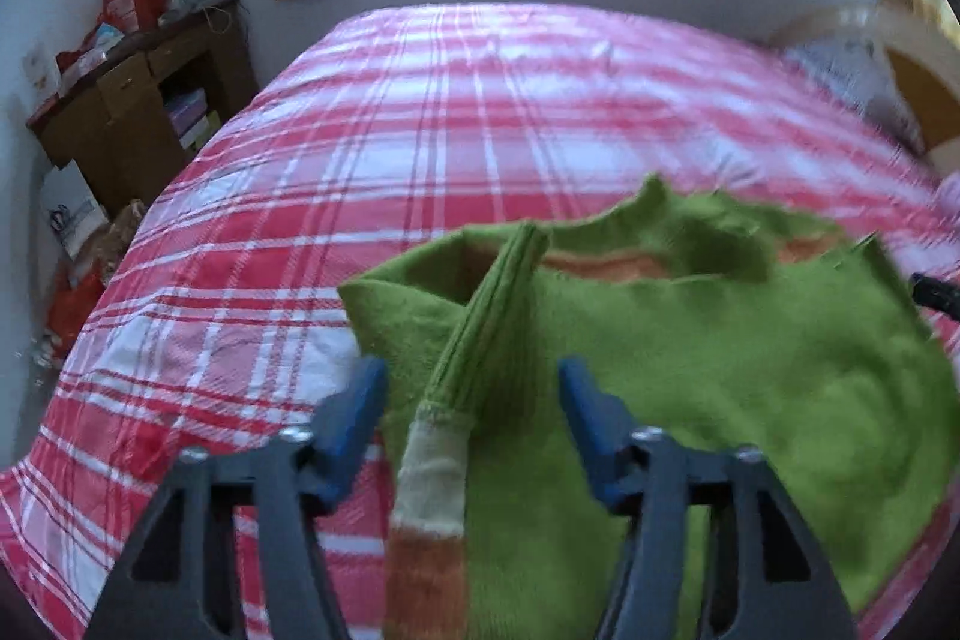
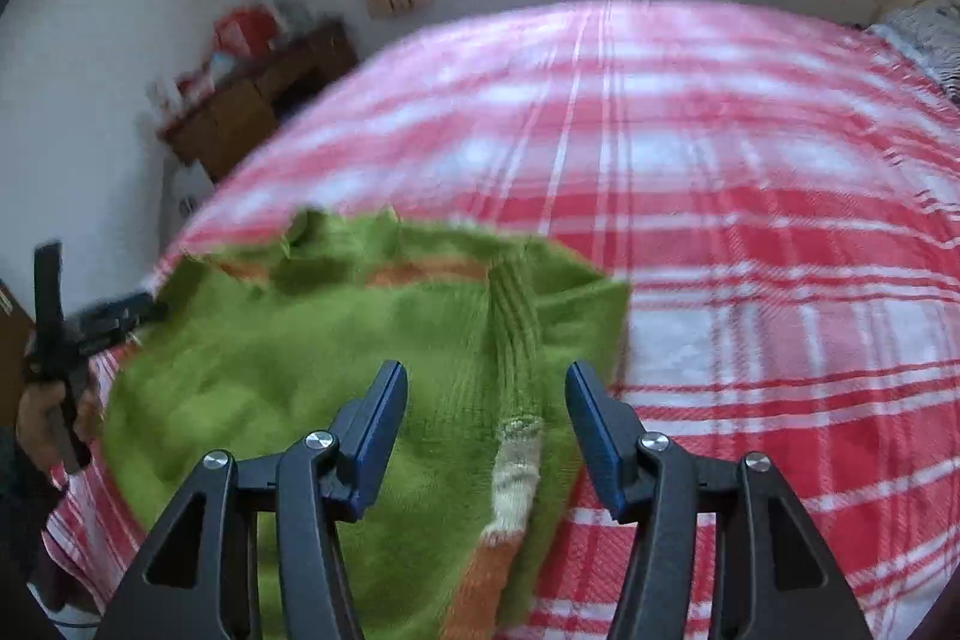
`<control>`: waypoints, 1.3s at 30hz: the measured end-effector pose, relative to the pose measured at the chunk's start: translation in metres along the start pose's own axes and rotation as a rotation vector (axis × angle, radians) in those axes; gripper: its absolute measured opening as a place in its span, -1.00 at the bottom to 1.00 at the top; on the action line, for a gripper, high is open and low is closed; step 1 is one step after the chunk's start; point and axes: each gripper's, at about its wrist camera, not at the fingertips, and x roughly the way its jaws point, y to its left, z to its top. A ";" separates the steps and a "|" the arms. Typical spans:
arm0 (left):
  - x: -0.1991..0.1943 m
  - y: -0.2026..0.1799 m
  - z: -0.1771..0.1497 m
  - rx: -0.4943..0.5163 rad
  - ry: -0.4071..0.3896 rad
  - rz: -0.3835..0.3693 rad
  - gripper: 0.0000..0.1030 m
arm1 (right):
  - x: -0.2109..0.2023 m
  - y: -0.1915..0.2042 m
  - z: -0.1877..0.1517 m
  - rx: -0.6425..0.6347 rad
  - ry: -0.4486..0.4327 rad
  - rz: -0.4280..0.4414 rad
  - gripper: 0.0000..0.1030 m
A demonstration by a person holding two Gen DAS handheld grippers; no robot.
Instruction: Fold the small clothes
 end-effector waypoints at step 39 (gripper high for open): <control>-0.053 -0.018 -0.052 0.059 -0.103 0.077 0.77 | -0.028 0.047 -0.016 -0.083 -0.093 -0.060 -0.28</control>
